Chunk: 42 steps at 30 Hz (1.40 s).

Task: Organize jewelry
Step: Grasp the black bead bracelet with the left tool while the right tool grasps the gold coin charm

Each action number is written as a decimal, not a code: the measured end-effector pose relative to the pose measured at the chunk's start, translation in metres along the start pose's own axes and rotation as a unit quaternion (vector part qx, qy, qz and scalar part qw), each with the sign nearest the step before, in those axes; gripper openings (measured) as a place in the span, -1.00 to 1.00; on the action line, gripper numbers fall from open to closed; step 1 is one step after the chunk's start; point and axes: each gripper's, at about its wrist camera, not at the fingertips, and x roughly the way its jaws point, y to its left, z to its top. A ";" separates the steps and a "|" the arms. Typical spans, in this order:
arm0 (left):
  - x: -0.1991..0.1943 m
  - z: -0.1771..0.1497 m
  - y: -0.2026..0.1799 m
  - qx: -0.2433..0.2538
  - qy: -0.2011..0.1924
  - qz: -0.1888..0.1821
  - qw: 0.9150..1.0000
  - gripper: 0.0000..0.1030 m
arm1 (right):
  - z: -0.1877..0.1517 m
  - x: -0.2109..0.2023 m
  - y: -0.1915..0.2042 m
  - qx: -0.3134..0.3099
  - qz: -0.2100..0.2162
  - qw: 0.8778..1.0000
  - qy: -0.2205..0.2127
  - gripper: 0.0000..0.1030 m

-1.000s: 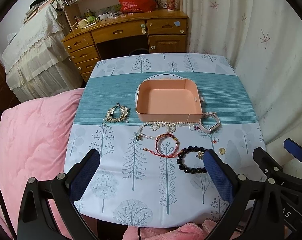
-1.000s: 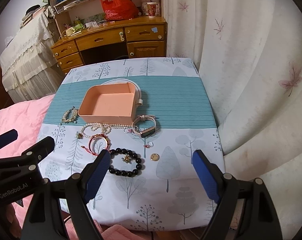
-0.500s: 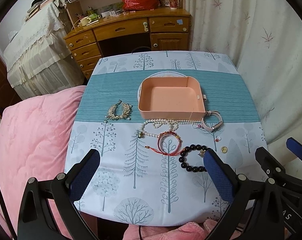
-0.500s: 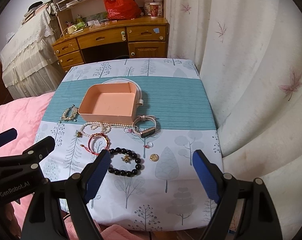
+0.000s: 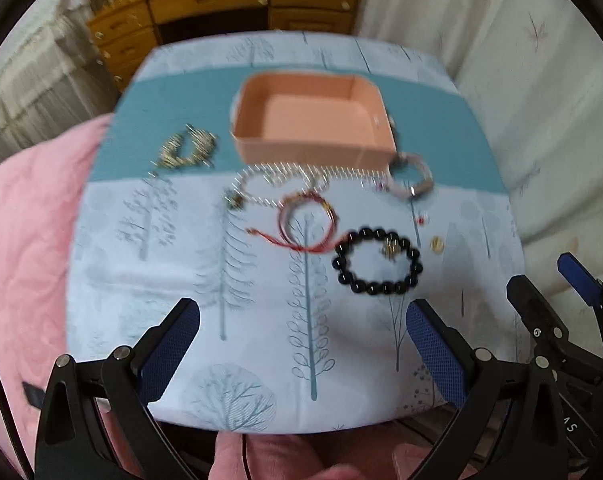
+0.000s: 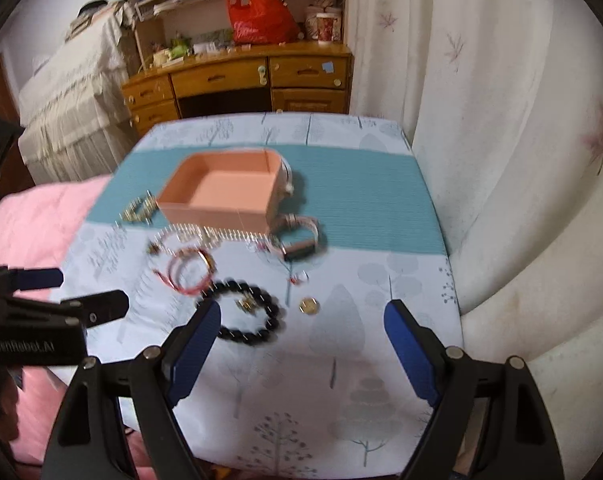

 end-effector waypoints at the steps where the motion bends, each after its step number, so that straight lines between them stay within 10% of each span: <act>1: 0.012 -0.002 -0.002 0.006 0.008 -0.005 1.000 0.94 | -0.008 0.008 0.000 -0.008 0.000 1.000 -0.002 0.64; 8: 0.075 0.002 -0.020 0.003 0.055 -0.035 0.998 0.42 | -0.033 0.058 0.002 -0.115 -0.002 0.993 -0.021 0.38; 16: 0.118 0.013 -0.041 -0.017 0.077 -0.019 0.997 -0.05 | -0.030 0.111 0.003 -0.168 -0.022 0.986 0.004 -0.39; 25: 0.131 0.013 -0.068 0.009 0.038 -0.007 0.999 -0.66 | -0.030 0.134 0.001 -0.185 0.002 0.983 0.020 -0.63; 42: 0.061 0.025 -0.057 0.045 0.023 -0.083 0.995 -0.76 | -0.018 0.139 -0.011 -0.085 0.059 0.993 0.047 -1.00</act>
